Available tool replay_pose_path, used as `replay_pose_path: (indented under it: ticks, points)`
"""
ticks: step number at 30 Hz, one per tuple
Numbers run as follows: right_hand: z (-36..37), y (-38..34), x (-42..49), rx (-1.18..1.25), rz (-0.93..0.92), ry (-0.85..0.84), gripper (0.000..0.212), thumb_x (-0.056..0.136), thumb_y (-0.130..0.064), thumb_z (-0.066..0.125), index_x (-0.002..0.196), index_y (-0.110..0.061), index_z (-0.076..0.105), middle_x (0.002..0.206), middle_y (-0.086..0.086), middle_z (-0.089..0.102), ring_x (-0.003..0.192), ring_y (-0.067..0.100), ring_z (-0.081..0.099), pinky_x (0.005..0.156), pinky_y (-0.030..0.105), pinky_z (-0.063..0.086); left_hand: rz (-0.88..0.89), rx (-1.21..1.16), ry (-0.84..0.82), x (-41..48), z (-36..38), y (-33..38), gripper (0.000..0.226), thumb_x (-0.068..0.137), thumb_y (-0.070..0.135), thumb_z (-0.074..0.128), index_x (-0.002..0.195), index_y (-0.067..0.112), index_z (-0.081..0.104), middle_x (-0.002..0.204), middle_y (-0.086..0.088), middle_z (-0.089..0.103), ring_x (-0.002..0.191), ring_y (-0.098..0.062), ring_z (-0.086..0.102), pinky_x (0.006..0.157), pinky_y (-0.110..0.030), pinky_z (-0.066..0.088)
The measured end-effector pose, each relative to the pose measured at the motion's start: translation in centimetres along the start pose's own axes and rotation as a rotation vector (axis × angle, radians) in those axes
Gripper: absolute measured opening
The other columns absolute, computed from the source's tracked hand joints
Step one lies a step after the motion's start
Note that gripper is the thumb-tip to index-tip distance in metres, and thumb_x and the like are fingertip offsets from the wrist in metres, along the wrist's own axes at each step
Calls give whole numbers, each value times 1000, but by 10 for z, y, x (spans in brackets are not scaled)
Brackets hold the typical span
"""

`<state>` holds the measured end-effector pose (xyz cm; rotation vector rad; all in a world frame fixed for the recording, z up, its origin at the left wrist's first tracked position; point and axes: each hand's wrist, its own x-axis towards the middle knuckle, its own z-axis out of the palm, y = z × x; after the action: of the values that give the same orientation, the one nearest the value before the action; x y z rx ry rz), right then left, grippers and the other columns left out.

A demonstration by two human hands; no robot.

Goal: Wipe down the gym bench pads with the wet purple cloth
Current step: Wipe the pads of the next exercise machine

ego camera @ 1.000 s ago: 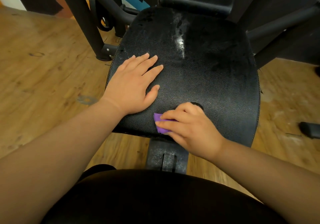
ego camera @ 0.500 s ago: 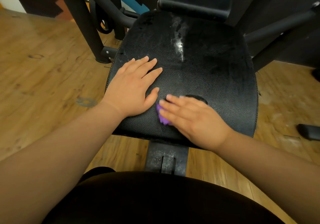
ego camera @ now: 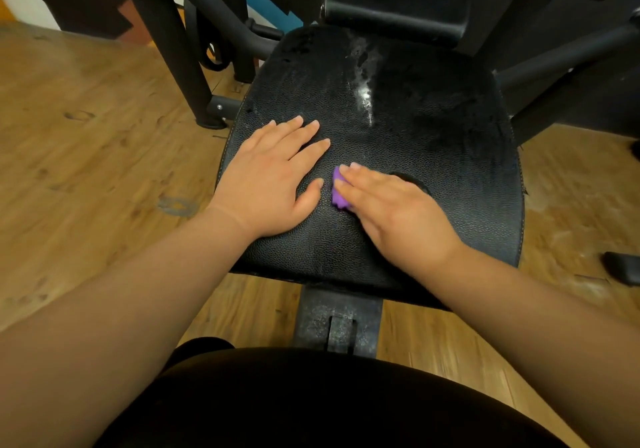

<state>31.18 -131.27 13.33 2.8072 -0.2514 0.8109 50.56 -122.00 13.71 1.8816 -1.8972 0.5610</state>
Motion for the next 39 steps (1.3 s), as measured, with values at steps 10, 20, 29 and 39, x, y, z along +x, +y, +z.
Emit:
replay_pose_path:
  ticks: [10,20,29,39]
  points:
    - [1,5,0,-22,-76,-66,37,93,-12,47,125,-3,63,130,13,61,120,28,59,104,34,41,-6,10,0,0,0,1,55,91,42,40,137,14,54,145,-9,49,138,-29,39,114,-46,25]
    - [5,2,-3,-67,-50,-16,36,89,-10,55,124,-4,64,129,12,62,117,25,61,99,35,47,-58,50,-11,2,1,1,59,93,42,36,142,12,48,151,-12,40,142,-29,33,116,-43,20]
    - [11,-5,-5,-13,45,51,36,90,-8,50,123,0,63,129,16,61,116,30,61,97,41,51,-66,107,-69,6,1,2,63,96,46,30,148,12,38,155,-13,33,145,-29,26,118,-43,17]
    - [14,1,33,-100,319,62,41,79,-4,73,119,-2,66,122,15,66,110,29,65,89,40,53,-78,113,-118,6,0,4,65,95,48,26,149,13,35,157,-13,29,146,-29,23,118,-44,17]
